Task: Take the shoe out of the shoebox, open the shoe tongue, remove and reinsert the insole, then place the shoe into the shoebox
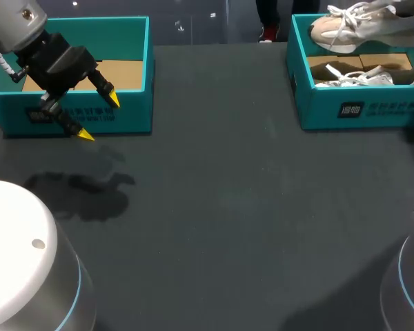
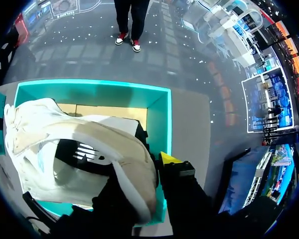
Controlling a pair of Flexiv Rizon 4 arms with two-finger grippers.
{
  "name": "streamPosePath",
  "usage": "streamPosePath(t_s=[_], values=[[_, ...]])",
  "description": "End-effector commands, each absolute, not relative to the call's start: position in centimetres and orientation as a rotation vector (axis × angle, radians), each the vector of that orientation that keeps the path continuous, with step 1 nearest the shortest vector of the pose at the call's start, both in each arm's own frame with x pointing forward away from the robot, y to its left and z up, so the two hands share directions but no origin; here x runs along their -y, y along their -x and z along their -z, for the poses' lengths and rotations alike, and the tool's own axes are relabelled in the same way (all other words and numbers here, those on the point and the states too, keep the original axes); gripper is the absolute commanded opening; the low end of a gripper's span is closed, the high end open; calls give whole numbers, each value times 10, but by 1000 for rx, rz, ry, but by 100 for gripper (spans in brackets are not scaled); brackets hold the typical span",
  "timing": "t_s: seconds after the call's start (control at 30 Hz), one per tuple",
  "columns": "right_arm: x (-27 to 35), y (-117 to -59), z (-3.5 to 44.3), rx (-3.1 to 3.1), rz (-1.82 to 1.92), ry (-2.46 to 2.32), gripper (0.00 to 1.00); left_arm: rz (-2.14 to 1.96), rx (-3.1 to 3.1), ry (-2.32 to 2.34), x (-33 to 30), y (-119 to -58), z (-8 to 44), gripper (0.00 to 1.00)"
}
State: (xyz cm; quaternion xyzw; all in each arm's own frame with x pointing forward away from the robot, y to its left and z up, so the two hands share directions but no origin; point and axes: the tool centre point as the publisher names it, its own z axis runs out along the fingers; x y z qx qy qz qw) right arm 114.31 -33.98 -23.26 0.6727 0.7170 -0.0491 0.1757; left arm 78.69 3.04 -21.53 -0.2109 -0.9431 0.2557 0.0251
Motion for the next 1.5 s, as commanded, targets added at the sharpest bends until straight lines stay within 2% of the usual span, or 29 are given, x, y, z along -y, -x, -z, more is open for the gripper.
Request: streamPosePath(t_s=[0.03, 1.5], values=[[343, -1148, 244, -2019, 139, -1909, 0, -787, 2918, 653, -31, -786, 215, 100], [346, -1188, 311, -2087, 174, -1892, 0, -787, 2918, 653, -31, -786, 215, 100]])
